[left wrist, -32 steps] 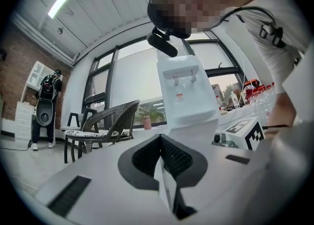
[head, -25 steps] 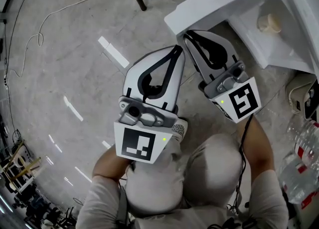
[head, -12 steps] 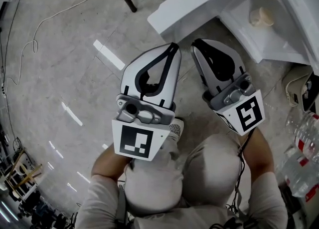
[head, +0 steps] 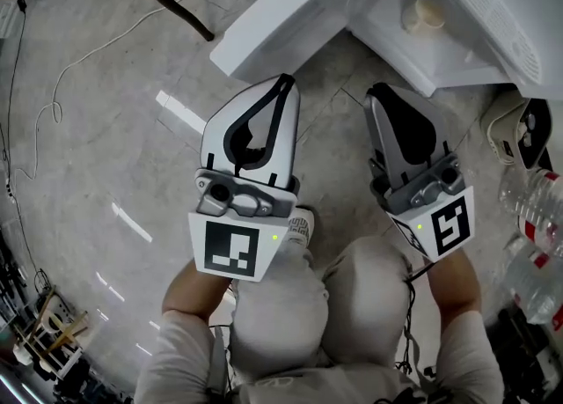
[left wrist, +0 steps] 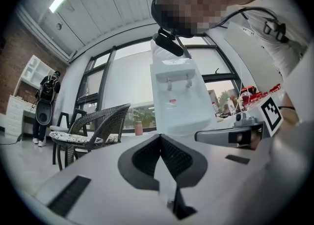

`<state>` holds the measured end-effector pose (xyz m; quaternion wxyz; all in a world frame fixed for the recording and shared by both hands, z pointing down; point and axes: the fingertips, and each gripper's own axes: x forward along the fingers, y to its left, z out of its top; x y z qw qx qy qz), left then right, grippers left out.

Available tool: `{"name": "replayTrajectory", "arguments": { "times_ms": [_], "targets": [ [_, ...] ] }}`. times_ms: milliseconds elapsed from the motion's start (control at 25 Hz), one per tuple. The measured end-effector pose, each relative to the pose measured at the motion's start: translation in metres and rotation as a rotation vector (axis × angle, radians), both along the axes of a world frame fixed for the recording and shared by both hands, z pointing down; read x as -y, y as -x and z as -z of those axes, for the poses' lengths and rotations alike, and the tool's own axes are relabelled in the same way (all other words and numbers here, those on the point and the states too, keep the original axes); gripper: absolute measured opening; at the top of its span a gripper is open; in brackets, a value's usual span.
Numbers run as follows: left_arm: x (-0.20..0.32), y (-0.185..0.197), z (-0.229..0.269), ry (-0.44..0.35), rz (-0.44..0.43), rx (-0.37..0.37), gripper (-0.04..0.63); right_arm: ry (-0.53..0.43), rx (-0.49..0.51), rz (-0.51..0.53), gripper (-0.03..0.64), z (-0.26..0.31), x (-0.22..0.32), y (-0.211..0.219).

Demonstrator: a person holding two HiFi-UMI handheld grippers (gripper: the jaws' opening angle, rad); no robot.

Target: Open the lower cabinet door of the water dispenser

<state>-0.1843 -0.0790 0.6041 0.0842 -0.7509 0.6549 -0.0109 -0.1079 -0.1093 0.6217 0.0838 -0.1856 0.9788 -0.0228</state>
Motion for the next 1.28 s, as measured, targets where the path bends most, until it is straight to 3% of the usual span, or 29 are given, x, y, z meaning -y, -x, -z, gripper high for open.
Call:
{"name": "replayTrajectory", "arguments": {
  "times_ms": [160,360,880,1080,1280],
  "targets": [
    [-0.008,-0.006,0.06,-0.008,0.021,-0.02,0.003,0.041,0.008,-0.083,0.034,0.052,-0.002,-0.034],
    [-0.019,-0.018,0.168,0.013,0.021,-0.015,0.003,0.086,-0.006,-0.17,0.034,0.157,-0.017,-0.075],
    [-0.045,-0.067,0.526,0.025,-0.037,-0.019,0.003,0.093,-0.043,-0.347,0.034,0.521,-0.063,-0.178],
    [-0.06,-0.074,0.607,0.019,-0.039,-0.036,0.003,0.072,-0.06,-0.417,0.034,0.603,-0.08,-0.215],
    [-0.076,-0.08,0.649,0.016,-0.044,-0.072,0.003,0.053,-0.045,-0.488,0.034,0.657,-0.095,-0.241]
  ]
}}
